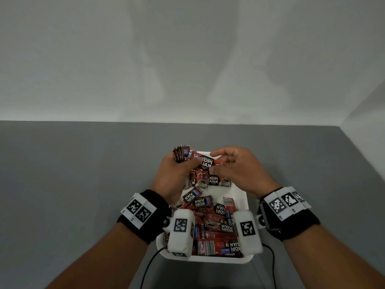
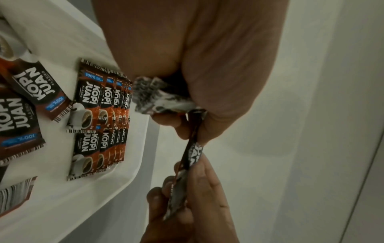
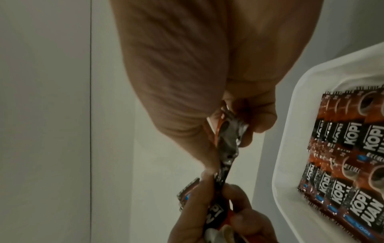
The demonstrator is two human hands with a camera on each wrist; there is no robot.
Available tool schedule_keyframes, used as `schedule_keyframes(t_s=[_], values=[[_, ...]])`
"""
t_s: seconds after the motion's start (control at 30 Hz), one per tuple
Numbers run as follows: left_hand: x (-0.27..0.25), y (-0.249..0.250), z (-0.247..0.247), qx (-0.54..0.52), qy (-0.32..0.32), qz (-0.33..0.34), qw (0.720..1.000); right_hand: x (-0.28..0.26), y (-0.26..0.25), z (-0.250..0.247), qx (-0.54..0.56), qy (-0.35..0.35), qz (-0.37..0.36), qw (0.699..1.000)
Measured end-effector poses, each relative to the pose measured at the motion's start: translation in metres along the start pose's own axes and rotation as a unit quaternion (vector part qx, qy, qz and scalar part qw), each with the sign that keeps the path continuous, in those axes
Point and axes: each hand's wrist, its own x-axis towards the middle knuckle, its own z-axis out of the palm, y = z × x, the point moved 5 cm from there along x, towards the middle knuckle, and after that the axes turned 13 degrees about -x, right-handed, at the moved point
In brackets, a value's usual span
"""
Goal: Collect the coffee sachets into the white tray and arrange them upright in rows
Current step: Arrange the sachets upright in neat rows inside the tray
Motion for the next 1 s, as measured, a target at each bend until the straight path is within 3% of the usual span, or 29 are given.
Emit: schedule_keyframes(t_s=[0.13,0.27,0.33,0.43,0.57,0.77,0.9,1.0], values=[[0.005,0.000,-0.007,0.103,0.006,0.047,0.994,0.012,-0.001,0.000,-0.103,-0.003,-0.011,0.995],[0.007,-0.007,-0.022,0.283,0.043,0.044,0.957,0.025,0.017,0.009,-0.215,-0.039,0.000,0.976],[0.012,-0.015,-0.027,0.396,0.037,0.009,0.918,0.033,0.034,0.019,-0.280,-0.061,0.008,0.958],[0.017,-0.027,-0.022,0.546,-0.054,-0.023,0.835,0.042,0.056,0.040,-0.345,-0.111,0.009,0.932],[0.022,-0.039,-0.019,0.611,-0.135,-0.034,0.779,0.048,0.067,0.055,-0.414,-0.125,0.007,0.901],[0.027,-0.060,-0.029,0.705,-0.152,-0.082,0.688,0.053,0.069,0.059,-0.478,-0.090,0.015,0.873],[0.027,-0.072,-0.035,0.736,-0.167,-0.098,0.649,0.047,0.061,0.051,-0.437,-0.069,-0.008,0.897],[0.027,-0.078,-0.038,0.747,-0.172,-0.092,0.635,0.028,0.063,0.052,-0.425,-0.115,-0.014,0.898]])
